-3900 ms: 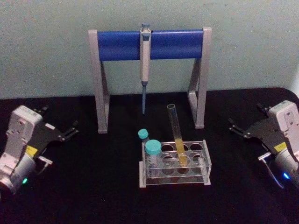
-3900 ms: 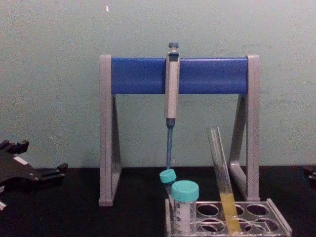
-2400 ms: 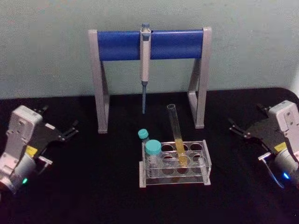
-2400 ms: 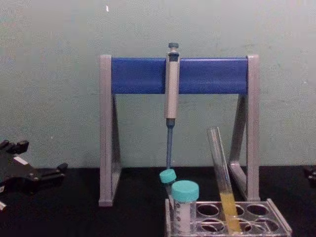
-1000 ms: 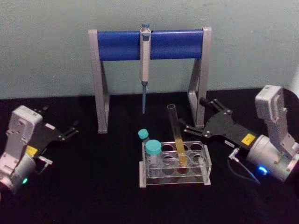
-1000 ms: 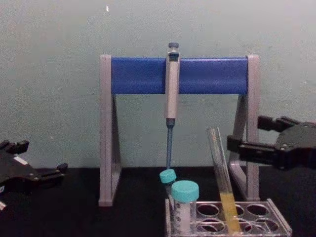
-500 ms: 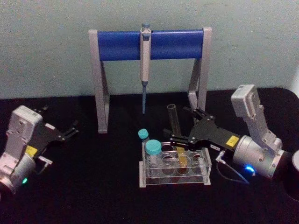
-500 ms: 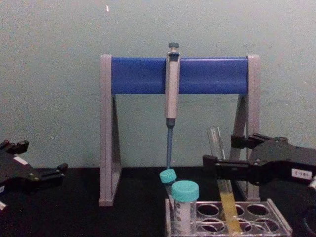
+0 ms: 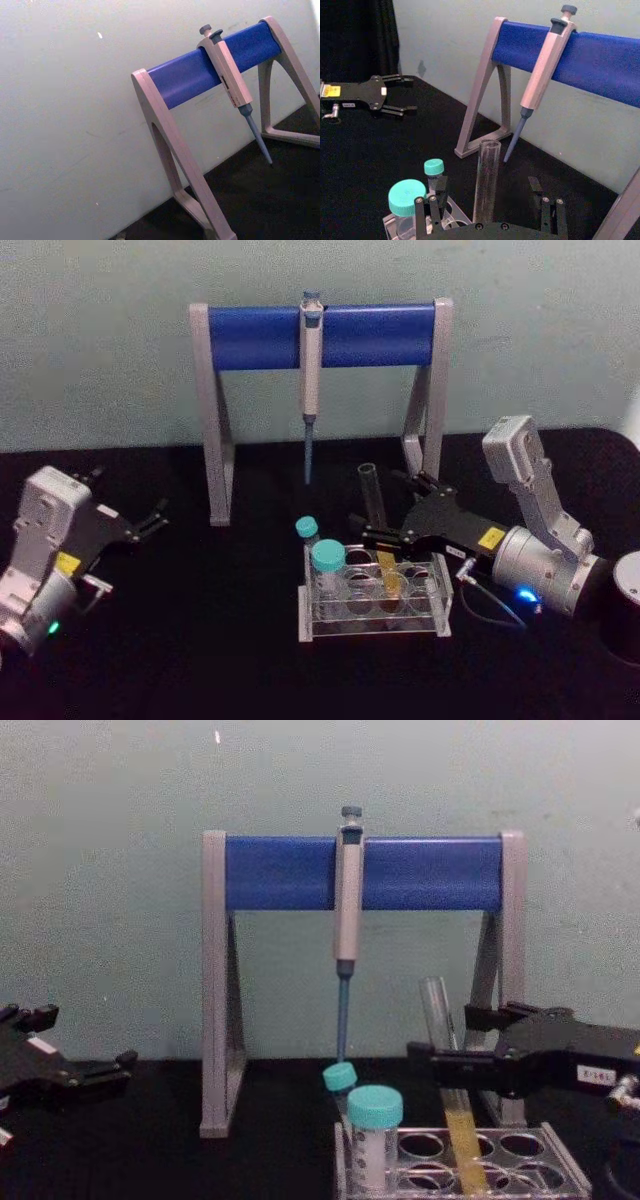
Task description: Pick up the test tube from the test tube rack, shake it, then place it back into the test tube rack.
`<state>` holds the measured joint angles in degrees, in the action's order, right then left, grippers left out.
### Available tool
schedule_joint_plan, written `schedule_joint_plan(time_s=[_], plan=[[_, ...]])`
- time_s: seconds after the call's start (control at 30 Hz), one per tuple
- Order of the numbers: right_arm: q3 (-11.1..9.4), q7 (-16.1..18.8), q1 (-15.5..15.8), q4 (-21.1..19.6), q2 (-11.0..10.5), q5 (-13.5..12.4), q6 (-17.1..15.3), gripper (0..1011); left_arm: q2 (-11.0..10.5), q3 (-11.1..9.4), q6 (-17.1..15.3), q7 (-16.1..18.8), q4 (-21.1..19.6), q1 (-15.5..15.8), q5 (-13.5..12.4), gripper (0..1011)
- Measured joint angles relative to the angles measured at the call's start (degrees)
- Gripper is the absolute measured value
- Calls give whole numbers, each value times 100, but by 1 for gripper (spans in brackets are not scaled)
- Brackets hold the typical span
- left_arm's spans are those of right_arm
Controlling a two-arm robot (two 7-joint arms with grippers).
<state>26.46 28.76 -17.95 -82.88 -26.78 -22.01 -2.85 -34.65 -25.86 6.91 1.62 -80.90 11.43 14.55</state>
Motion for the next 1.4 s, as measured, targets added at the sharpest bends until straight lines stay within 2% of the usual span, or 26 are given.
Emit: schedule_joint_plan(time_s=[0.47,1.0,1.4], plan=[[-69,-17,-1,71,78,44,-32,1000,0,0,0,0,0,0,0,1001],[-67,-22,4,66,74,45,-31,995,0,0,0,0,0,0,0,1001],[-60,-22,4,64,70,44,-31,702,0,0,0,0,0,0,0,1001]])
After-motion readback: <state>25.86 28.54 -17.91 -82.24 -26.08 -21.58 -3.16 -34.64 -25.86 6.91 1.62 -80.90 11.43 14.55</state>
